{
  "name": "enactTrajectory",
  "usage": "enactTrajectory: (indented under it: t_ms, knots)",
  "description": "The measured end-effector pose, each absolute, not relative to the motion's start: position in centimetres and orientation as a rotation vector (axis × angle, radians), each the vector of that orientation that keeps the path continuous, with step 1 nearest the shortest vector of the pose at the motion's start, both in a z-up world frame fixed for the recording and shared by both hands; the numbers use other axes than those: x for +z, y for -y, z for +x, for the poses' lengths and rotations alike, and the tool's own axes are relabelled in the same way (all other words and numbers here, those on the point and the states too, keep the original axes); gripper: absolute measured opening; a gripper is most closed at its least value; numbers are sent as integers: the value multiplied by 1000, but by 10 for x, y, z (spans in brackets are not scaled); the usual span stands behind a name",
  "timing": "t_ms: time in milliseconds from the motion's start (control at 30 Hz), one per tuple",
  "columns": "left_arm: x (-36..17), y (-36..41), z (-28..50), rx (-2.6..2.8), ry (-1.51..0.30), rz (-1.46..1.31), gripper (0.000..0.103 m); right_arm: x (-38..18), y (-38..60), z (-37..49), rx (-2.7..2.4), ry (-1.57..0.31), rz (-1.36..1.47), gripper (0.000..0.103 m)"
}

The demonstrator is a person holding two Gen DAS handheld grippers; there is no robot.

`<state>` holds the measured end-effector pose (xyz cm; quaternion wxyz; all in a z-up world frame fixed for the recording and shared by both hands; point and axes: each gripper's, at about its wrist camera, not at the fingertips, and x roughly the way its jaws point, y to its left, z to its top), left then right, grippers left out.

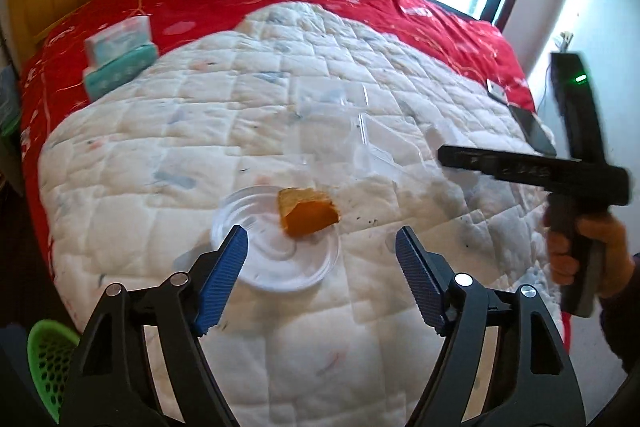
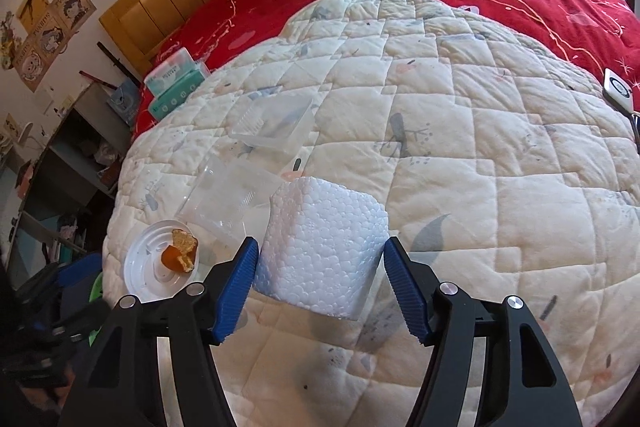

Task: Collect trash
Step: 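Grasp the orange food piece with the left tool while the right tool grasps the white foam block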

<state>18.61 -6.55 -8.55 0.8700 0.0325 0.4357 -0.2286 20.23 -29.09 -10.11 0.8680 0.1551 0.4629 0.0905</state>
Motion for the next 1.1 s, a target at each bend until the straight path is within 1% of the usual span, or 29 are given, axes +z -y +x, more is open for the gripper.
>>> enactTrajectory:
  t_ms: [100, 267, 367, 433, 500, 633, 833, 1100]
  knots:
    - [-96, 76, 197, -486, -935, 85, 74, -94, 296, 197, 201, -950, 333, 63]
    - [-113, 84, 216, -478, -975, 105, 68, -85, 296, 190, 226, -925, 333, 63]
    - [-120, 87, 223, -479, -990, 114, 62, -83, 296, 187, 237, -918, 338, 63]
    - [-124, 89, 226, -483, -998, 118, 57, -82, 295, 186, 244, -915, 340, 63]
    - [-128, 90, 228, -477, -1002, 125, 55, -82, 294, 185, 247, -915, 339, 63]
    - [-133, 88, 230, -470, -1001, 124, 43, -84, 291, 183, 250, -920, 331, 63]
    - [-127, 84, 226, -468, -966, 108, 40, -83, 287, 176, 253, -919, 328, 63]
    - [-93, 57, 198, -458, -893, 25, 37, -68, 273, 159, 282, -896, 321, 63]
